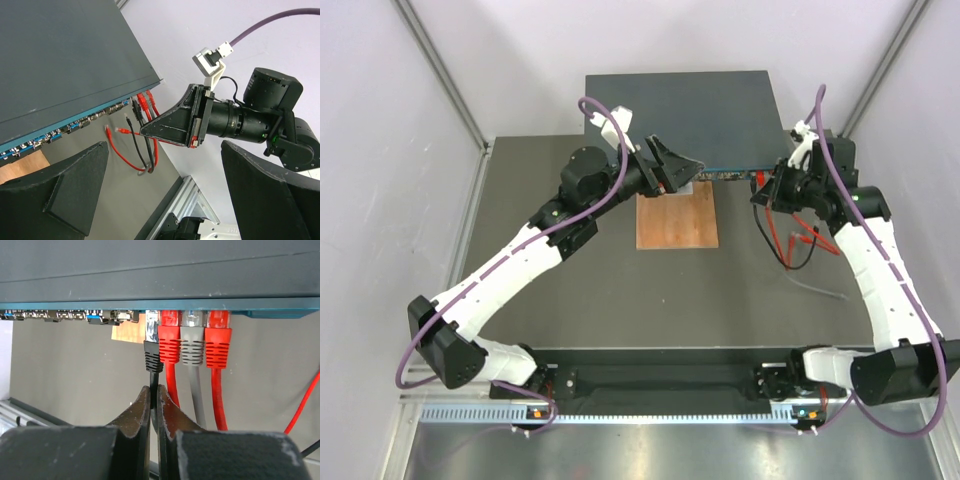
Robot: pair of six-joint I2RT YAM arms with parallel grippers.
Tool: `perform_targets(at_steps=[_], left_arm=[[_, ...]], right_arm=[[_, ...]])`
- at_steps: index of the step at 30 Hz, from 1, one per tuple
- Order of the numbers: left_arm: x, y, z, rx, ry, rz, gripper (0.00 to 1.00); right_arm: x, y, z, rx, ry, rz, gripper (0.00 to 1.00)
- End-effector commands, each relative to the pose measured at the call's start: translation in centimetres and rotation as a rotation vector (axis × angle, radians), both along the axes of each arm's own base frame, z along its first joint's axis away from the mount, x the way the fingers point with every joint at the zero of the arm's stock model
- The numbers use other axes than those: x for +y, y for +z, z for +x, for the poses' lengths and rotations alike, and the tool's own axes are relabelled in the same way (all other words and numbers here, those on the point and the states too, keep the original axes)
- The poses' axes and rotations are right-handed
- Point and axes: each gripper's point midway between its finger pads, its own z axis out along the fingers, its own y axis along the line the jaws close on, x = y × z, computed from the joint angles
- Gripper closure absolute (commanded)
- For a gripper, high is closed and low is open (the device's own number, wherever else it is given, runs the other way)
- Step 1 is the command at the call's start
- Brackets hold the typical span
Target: Insert the plug into the switch port
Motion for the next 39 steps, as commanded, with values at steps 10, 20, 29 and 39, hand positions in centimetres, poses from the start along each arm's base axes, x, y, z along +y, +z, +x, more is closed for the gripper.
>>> perform_targets(at_steps=[10, 20, 29, 39], left_arm=[[0.2, 0.9, 0.1, -0.026, 0.007, -0.034, 0.01], [-0.1, 0.7, 0.4, -0.018, 0.002, -0.04, 0.01], [-0.2, 0.5, 0.3, -0.017, -0.003, -0.039, 0.01], [0.0, 0.6, 0.3, -0.016, 0.006, -0.039, 0.01]], right_arm=[[-0.5, 3.8, 2.4, -0.084, -0.03, 0.031, 1.0], [1.3, 4.4, 1.9, -0.096, 0.052, 0.082, 1.0], [2.0, 4.9, 2.0, -0.116, 0.093, 0.094, 1.0], [-1.3, 3.3, 2.3, -0.061, 0.002, 0.012, 1.0]])
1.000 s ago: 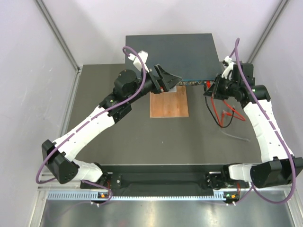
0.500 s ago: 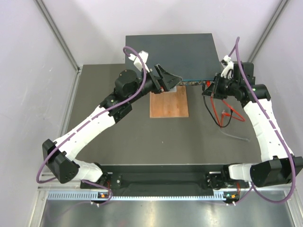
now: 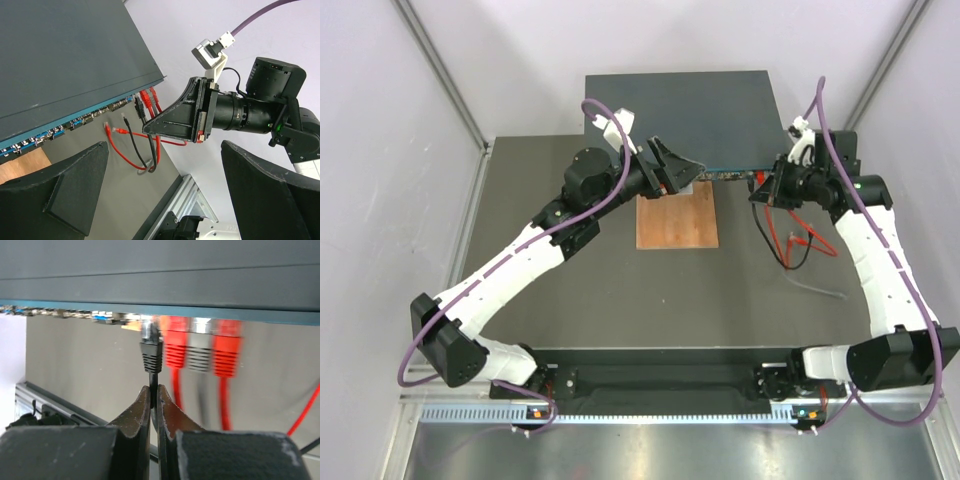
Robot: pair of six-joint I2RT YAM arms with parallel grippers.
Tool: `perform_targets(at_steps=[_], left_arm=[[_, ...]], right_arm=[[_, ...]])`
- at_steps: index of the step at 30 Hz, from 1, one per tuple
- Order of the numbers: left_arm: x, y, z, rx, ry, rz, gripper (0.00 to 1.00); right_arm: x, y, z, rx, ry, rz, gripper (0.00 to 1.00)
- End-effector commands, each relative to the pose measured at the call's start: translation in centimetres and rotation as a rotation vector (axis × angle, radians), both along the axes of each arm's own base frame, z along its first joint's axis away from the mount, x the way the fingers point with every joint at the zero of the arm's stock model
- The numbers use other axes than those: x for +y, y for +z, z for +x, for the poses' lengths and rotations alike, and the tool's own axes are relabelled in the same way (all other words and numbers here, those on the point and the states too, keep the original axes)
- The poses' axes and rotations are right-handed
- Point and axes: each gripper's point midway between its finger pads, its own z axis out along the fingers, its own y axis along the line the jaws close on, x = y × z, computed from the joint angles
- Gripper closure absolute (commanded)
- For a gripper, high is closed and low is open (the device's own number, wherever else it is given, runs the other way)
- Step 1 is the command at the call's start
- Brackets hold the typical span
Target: Insert the plug into the switch port
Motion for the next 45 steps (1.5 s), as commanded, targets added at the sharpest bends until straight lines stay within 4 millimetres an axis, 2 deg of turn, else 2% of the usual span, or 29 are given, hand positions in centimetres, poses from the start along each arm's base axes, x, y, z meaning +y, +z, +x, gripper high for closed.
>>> perform_targets(at_steps=[1, 7, 16, 26, 32, 37, 45], left_arm=[[0.3, 1.4, 0.0, -0.042, 0.004, -0.039, 0.01], [0.1, 1.3, 0.0, -0.034, -0.003, -0.043, 0.01], [-0.3, 1.1, 0.0, -0.025, -0.016, -0.05, 0.01], [-0.2, 1.0, 0.1, -0.026, -0.013, -0.05, 0.01], [-0.3, 0.9, 0.2, -0.025, -0.011, -0.048, 0.01], [-0.5, 1.0, 0.3, -0.023, -0.014, -0.052, 0.01], [-0.5, 1.0, 0.3, -0.024, -0.014, -0.055, 0.01]], right_arm=[[-2.4, 2.7, 2.1, -0.117, -0.069, -0.044, 1.0], [-3.4, 3.0, 2.1, -0.117, -0.09, -0.06, 1.0], [-2.4, 3.2, 2.5, -0.111, -0.063, 0.001, 1.0], [-1.1, 5.9, 4.5, -0.169, -0.019, 0.066, 1.0], [-0.2, 7.1, 4.4, -0.205, 0.048, 0.073, 1.0], [0.6, 6.5, 3.9, -0.202, 0.11, 0.052, 1.0], [-0.9, 4.6, 3.1, -0.157, 0.11, -0.036, 1.0]])
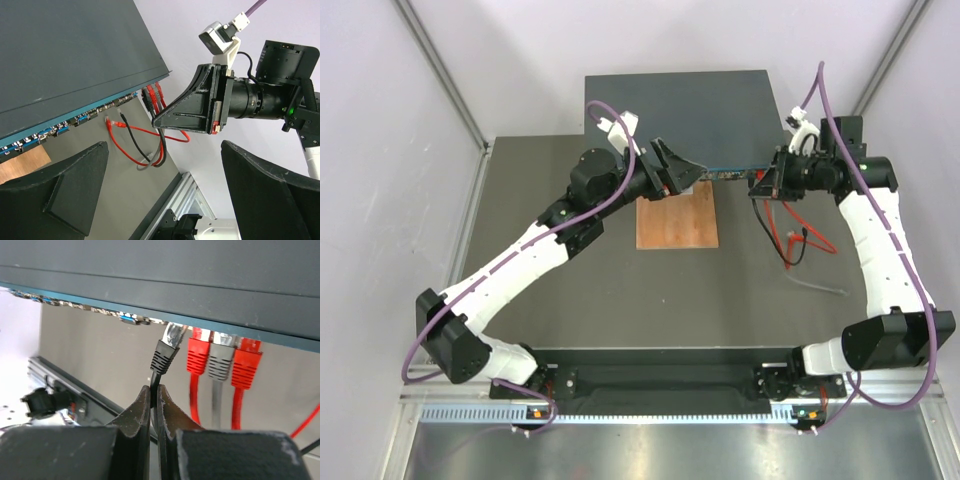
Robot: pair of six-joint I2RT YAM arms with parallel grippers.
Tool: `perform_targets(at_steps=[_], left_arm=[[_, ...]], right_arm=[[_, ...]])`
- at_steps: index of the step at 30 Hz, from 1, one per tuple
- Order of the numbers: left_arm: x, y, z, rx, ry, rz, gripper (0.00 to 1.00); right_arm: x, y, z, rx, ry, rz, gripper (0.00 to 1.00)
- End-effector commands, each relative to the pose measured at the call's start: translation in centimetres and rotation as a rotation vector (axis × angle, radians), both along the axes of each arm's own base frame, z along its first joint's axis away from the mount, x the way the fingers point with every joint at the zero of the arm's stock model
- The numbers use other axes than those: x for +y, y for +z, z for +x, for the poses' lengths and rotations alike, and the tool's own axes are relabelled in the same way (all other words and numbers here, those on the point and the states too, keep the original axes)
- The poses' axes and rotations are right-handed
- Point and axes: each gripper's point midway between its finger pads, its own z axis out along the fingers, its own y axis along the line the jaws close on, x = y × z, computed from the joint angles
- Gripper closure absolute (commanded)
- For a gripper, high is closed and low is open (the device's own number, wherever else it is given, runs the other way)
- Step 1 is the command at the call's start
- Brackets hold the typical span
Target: Insert the plug into the switch port
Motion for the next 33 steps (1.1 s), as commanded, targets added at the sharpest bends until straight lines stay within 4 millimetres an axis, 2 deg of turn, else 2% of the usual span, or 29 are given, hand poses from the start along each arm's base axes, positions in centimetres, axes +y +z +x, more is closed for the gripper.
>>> perform_targets(at_steps=[1, 6, 15, 24, 30, 33], left_arm=[[0.0, 2.3, -0.1, -0.06, -0.009, -0.056, 0.01], [0.1, 2.2, -0.1, -0.06, -0.006, -0.056, 0.01], [0.0, 2.0, 0.0, -0.056, -0.007, -0.054, 0.01], [-0.2, 2.0, 0.0, -0.051, -0.013, -0.057, 0.01], [-0.2, 1.8, 0.2, -0.05, -0.01, -0.053, 0.01], [-0.2, 1.8, 0.2, -0.051, -0.006, -0.052, 0.01]], right_arm=[[-1.3, 2.9, 2.8, -0.189, -0.005, -0.073, 1.0], [-2.2, 3.0, 2.8, -0.196, 0.001, -0.102, 1.0], [-2.7, 3.5, 2.8, -0.223, 0.023, -0.15, 1.0], [-3.1, 2.7, 4.1, -0.23, -0.01, -0.207, 1.0], [-2.4, 3.9, 5.4, -0.266, -0.023, -0.173, 1.0], [-2.4, 5.9, 6.0, -0.317, -0.048, -0.159, 1.0]])
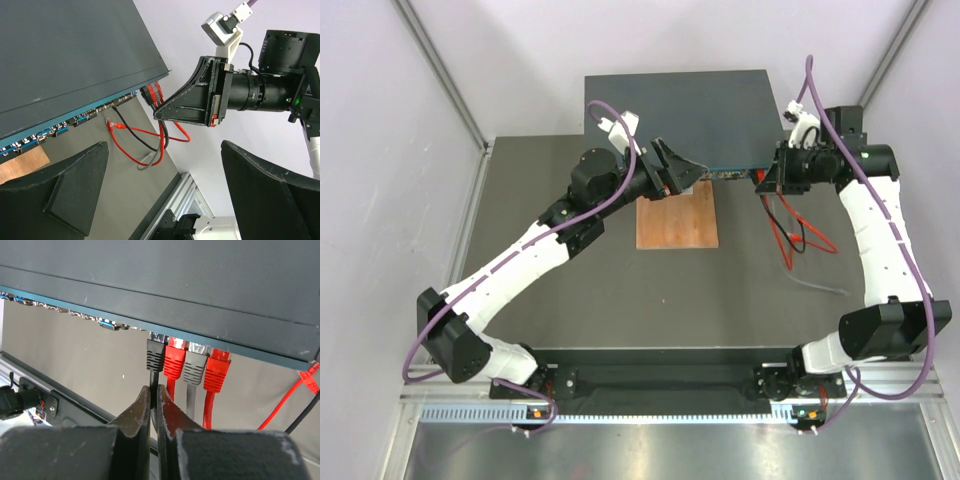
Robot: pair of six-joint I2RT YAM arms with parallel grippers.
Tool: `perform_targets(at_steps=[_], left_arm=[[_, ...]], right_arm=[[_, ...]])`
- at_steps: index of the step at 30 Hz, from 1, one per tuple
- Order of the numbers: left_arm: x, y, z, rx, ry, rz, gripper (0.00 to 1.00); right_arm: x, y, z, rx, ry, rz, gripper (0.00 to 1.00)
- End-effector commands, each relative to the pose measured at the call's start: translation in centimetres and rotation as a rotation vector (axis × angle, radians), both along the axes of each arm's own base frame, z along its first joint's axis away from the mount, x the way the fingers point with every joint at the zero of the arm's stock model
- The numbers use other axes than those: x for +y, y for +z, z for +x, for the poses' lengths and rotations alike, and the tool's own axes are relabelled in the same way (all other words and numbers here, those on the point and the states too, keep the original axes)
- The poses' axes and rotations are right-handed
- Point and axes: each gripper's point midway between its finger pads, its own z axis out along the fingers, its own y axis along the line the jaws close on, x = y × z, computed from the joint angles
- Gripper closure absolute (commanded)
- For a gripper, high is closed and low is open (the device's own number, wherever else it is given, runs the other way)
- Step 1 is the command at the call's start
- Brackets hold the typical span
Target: Insert the plug into the switch port
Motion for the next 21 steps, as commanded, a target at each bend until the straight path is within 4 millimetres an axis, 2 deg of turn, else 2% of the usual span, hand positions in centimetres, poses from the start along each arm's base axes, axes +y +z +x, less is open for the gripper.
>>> perform_targets(at_steps=[1, 5, 16, 19, 21], left_arm=[[0.1, 2.0, 0.1, -0.055, -0.001, -0.049, 0.01], [0.1, 2.0, 0.2, -0.055, 0.003, -0.047, 0.01], [0.2, 1.3, 0.7, -0.027, 0.015, -0.032, 0.01], [0.2, 1.4, 0.6, -0.032, 0.014, -0.03, 0.01], [0.2, 1.5, 0.6, -0.035, 0.013, -0.027, 0.01]], right_arm=[[-0.7, 6.3, 5.1, -0.296, -0.067, -0.006, 1.0], [-0.6, 7.5, 6.0, -0.339, -0.085, 0.011, 1.0], [0.0, 5.3, 7.6, -0.35, -0.1, 0.025, 1.0], [0.3, 6.0, 7.6, -0.376, -0.106, 0.044, 1.0], [0.3, 7.5, 8.1, -0.421, -0.118, 0.052, 1.0]])
